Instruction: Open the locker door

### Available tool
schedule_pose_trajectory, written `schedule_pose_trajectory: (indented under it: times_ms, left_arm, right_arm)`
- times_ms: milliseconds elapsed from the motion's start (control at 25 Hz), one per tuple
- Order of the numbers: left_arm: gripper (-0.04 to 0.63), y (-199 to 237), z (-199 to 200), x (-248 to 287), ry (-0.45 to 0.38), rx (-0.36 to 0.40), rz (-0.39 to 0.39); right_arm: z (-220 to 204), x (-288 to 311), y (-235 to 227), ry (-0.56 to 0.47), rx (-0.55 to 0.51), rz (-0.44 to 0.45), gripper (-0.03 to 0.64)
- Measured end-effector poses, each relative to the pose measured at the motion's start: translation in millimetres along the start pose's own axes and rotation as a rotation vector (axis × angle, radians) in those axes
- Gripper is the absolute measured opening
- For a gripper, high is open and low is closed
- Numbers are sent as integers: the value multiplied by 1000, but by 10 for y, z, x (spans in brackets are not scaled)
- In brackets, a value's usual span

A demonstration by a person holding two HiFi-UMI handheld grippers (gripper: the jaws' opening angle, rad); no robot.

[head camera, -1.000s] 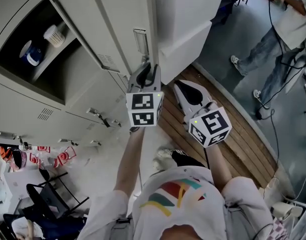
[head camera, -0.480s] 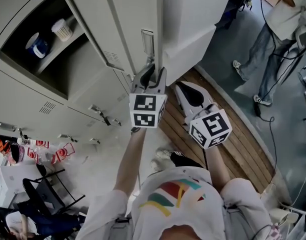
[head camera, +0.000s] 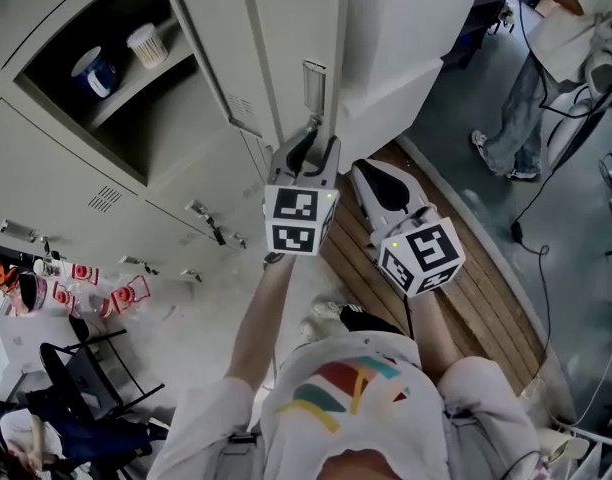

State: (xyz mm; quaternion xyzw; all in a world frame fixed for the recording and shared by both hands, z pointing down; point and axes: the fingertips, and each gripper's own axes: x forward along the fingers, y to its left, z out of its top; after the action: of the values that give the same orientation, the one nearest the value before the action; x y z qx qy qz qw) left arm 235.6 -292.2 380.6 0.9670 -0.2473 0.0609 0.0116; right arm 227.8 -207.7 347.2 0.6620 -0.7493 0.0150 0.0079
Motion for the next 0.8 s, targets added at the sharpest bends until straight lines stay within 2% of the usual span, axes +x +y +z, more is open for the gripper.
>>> schedule_pose_trajectory:
  times_ms: [240, 800]
  left_arm:
    - [155, 42, -36, -181, -2, -68, -14]
    - [239, 169, -66, -411, -5, -47, -8]
  right_arm:
    - [25, 76, 159, 2, -10, 19, 15]
    - [80, 243, 467, -2, -27, 63, 15]
